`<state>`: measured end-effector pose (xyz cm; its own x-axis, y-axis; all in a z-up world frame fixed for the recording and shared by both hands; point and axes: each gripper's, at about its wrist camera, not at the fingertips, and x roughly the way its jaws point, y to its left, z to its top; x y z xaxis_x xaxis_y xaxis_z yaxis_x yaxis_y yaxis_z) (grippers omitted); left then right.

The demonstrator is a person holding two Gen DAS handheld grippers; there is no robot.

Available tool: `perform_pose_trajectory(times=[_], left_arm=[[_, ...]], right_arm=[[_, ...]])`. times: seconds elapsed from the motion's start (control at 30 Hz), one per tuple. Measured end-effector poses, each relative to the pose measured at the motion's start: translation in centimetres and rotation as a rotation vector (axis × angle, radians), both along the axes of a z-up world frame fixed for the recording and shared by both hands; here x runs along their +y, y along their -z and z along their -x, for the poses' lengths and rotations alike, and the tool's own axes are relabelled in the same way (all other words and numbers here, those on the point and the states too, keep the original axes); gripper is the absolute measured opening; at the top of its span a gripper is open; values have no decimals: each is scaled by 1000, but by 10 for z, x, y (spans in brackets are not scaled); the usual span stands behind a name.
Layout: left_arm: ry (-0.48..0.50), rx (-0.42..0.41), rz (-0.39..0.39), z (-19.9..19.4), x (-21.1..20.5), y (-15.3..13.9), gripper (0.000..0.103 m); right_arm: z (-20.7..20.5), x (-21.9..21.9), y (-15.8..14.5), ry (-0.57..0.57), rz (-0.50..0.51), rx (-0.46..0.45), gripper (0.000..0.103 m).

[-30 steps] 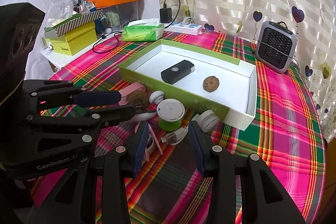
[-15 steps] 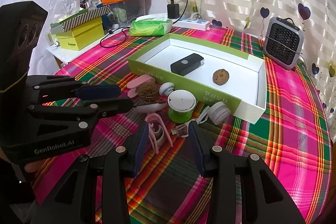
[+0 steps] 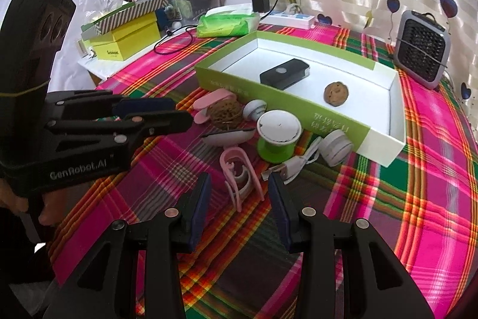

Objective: Organize objects
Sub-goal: 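Grasp the black round disc with the left tool while the right grasps the pink clip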

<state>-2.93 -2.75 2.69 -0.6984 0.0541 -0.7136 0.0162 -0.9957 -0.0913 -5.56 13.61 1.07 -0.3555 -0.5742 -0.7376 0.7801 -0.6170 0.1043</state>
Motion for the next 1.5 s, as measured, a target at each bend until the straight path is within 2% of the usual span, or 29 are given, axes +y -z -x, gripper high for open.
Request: perform_pose_trajectory(times=[0.23, 0.3, 0.5, 0.7, 1.0, 1.5], left_arm=[[-3, -10, -5, 5, -4, 4, 26], [-1, -12, -6, 5, -4, 5, 26], [28, 1, -23, 5, -1, 4, 26], [109, 22, -46, 4, 10, 0, 26], [191, -21, -51, 20, 25, 9, 31], [202, -51, -3, 35, 35, 17, 31]], right_arm=[[2, -7, 3, -21, -12, -11, 39], [1, -9, 3, -32, -15, -13, 24], [1, -10, 4, -38, -23, -6, 24], [-3, -6, 3, -47, -34, 6, 23], [1, 17, 3, 8, -32, -2, 24], [3, 19, 2, 13, -27, -4, 24]])
